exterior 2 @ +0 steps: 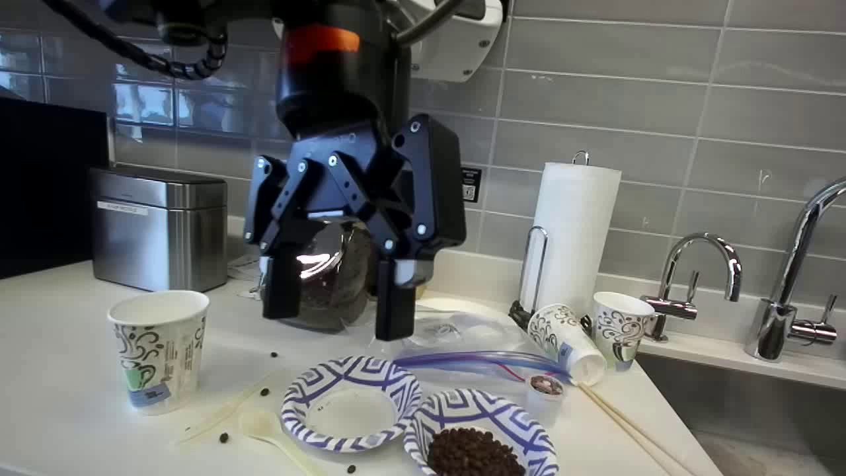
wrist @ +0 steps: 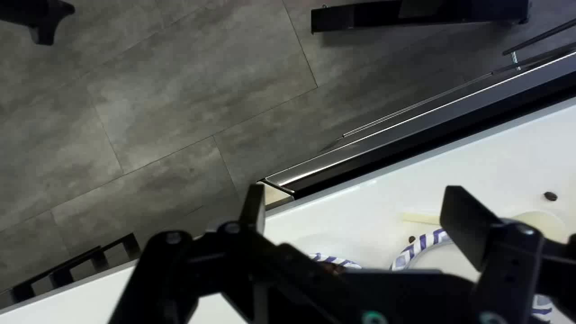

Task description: Pour contents of the right plate onto the left plate

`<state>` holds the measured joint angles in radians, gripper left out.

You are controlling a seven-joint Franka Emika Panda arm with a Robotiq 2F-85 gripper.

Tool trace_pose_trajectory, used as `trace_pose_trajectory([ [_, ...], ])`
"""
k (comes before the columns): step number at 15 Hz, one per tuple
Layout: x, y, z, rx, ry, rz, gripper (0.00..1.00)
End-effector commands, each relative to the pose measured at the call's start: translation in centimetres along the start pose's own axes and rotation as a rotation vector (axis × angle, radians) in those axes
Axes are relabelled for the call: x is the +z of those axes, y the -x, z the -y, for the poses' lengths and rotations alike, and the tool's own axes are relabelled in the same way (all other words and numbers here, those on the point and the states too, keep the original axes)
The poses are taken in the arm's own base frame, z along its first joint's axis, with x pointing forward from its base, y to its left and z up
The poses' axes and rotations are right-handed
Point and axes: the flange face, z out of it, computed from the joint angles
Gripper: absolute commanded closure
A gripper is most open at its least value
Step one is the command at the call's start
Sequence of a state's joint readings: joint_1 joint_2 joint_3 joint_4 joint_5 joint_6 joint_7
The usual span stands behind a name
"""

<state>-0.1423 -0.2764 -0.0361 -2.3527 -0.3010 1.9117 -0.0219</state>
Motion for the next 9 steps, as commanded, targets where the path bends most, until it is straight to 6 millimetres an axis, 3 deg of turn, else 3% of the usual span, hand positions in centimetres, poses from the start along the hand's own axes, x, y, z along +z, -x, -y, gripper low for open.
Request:
trace_pose_trajectory([
  [1, 0.0, 0.0, 0.0, 0.000, 0.000, 0.001, 0.00],
  [2, 0.0, 0.0, 0.0, 0.000, 0.000, 0.001, 0.00],
  [4, 1.6, -2.1, -1.1, 0.088, -0.040, 0.074, 0.00],
  [9, 4.5, -5.7, -6.7, 0.152, -0.254, 0.046, 0.00],
])
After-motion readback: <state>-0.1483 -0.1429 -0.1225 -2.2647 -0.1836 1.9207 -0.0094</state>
